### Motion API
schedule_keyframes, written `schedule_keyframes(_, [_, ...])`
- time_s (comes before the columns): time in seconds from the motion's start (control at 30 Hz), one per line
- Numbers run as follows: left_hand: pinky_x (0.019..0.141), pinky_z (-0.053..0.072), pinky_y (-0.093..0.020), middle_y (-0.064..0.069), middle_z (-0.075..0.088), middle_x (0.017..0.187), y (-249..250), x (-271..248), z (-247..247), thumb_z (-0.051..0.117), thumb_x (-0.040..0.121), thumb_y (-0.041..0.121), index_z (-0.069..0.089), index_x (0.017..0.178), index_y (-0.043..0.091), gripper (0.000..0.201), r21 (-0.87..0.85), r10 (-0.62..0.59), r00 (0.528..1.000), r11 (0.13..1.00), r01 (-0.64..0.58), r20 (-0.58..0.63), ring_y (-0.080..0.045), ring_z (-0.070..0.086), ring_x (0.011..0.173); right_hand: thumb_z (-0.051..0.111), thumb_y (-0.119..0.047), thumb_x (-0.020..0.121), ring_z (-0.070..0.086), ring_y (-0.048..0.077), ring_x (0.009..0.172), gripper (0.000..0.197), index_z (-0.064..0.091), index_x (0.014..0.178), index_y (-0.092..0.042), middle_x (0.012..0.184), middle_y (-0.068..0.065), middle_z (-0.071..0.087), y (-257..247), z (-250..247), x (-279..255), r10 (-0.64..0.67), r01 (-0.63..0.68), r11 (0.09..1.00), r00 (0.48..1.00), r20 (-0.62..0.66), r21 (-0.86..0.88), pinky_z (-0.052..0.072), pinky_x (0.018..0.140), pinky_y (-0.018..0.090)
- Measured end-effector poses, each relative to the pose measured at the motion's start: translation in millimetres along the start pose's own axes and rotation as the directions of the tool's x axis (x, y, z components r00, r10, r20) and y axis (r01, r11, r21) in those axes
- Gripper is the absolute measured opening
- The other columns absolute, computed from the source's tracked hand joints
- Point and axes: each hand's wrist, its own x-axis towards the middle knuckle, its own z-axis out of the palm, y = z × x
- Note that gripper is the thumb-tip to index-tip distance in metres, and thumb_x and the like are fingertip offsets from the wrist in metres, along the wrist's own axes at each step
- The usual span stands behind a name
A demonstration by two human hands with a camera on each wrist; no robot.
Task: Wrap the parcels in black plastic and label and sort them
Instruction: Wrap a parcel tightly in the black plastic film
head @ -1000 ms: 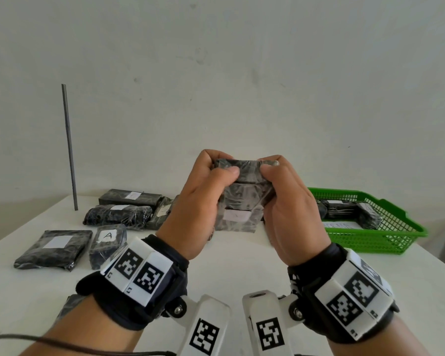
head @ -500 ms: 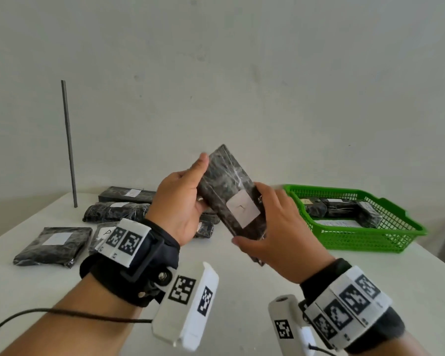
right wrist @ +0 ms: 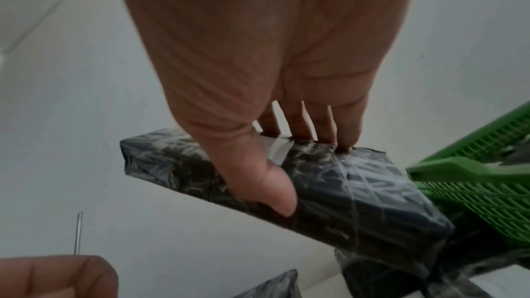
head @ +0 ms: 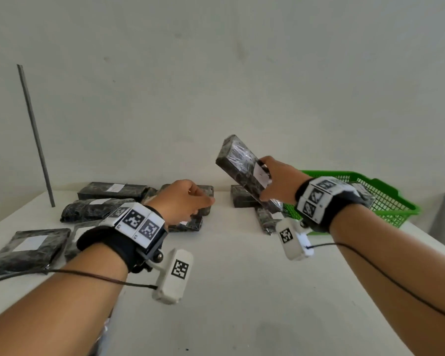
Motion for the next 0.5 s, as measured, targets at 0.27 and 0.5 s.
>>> schedule_keyframes(0.27, [0.089, 0.052, -0.035, -0.006, 0.066, 0.115, -34.2, 88.5, 6.7, 0.070, 0.093, 0.040, 0.060, 0.118, 0.014, 0.037, 0.597, 0.008, 1.000, 0.802, 0.009, -0.026, -0.027, 0.064, 0.106, 0.087, -0.018, 0.079, 0.066, 0.036, 0.114, 0.090, 0.037, 0.153, -0.020, 0.136, 0.011, 0.065, 2.9, 59.0, 70.2, 0.007, 0.007, 0.998, 0.980, 0.201, -0.070, 0.057, 0.097, 0.046])
schedule_keyframes(0.5, [0.100, 0.048, -0.037, -0.015, 0.049, 0.141, -39.7, 153.0, -2.8, 0.084, 0.080, 0.051, 0.040, 0.146, 0.009, 0.090, 0.813, -0.173, 0.982, 0.581, 0.035, 0.081, -0.033, 0.055, 0.127, 0.083, -0.011, 0.083, 0.062, 0.029, 0.120, 0.082, 0.040, 0.152, -0.022, 0.143, 0.006, 0.060, 21.2, 82.8, 88.3, -0.027, 0.070, 0.988, 0.953, 0.303, -0.134, 0.055, 0.097, 0.039])
